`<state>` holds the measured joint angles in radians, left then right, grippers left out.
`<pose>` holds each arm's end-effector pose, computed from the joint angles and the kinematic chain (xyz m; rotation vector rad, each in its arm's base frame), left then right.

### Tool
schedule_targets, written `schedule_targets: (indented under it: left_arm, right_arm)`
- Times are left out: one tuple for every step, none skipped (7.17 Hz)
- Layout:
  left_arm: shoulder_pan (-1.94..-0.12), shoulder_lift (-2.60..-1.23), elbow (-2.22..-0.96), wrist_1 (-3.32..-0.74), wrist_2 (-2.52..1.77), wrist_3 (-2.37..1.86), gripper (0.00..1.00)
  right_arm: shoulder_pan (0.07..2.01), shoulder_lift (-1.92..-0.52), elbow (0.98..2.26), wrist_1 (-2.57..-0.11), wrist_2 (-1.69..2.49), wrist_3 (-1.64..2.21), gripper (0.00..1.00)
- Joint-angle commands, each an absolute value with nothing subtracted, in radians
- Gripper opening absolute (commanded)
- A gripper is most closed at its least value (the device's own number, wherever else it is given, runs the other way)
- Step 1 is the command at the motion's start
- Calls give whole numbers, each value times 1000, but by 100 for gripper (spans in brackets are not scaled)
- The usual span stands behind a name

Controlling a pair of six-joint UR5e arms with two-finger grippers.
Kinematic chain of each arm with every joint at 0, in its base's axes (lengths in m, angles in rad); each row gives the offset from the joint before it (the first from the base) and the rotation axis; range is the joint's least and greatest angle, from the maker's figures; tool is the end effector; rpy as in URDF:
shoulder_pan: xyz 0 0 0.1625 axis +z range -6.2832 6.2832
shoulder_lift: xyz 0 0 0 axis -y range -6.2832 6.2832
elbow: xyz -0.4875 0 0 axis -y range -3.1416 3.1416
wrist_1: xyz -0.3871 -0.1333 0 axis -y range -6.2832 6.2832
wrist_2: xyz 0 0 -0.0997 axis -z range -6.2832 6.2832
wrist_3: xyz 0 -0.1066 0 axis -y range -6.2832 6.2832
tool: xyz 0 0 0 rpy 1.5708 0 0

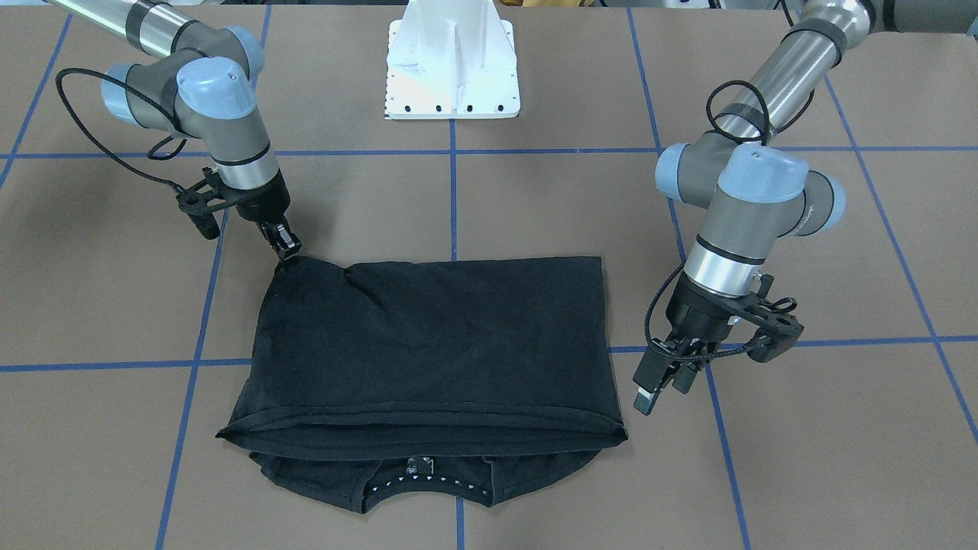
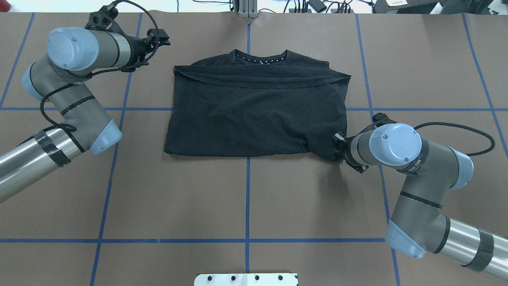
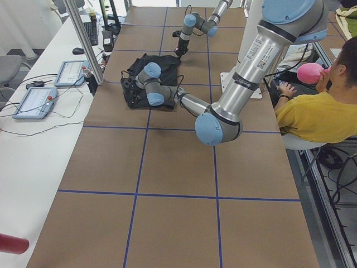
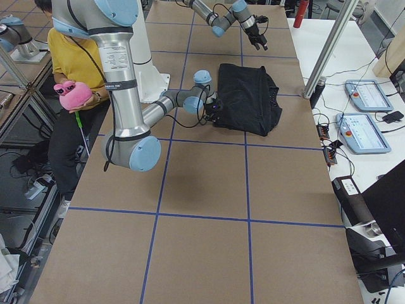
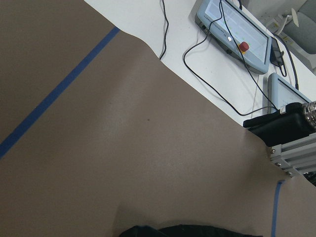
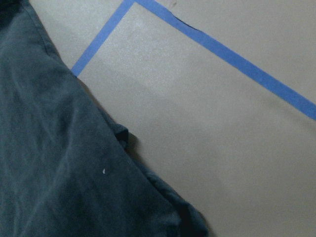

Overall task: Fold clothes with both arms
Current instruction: 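Hold the shirt's side edge closed in the right gripper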

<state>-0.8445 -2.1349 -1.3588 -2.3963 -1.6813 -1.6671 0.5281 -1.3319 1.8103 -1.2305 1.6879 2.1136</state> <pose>0.4139 -0.6490 0.3895 0.3489 1.1629 -0.7615 -0.4612 -0.4089 0.4575 -0.1214 -0.8516 0.9595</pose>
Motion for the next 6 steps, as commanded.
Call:
schedule_targets:
  left_arm:
    - [-845, -2134, -1361, -2396, -1681, -1667, 99]
    - [-844, -2134, -1361, -2396, -1681, -1667, 99]
    - [-844, -2132, -1361, -2396, -1681, -1667, 99]
    - [-844, -2129, -1364, -2396, -1683, -1667, 99]
    - [-844, -2128, -1367, -2396, -1683, -1667, 99]
    - [-844, -2123, -1390, -2390, -1684, -1669, 99]
  right_arm:
    - [544, -1335, 1828, -1238, 1721, 2111, 0]
    - [554, -1344, 1847, -1239, 1738, 2111, 0]
    - [558, -1360, 1876, -1241, 1740, 2111, 0]
    - [558, -1414, 1932, -1241, 1746, 2109, 0]
    - [558, -1474, 2003, -1241, 1765, 2111, 0]
    - [530, -1539, 2085, -1253, 1773, 2112, 0]
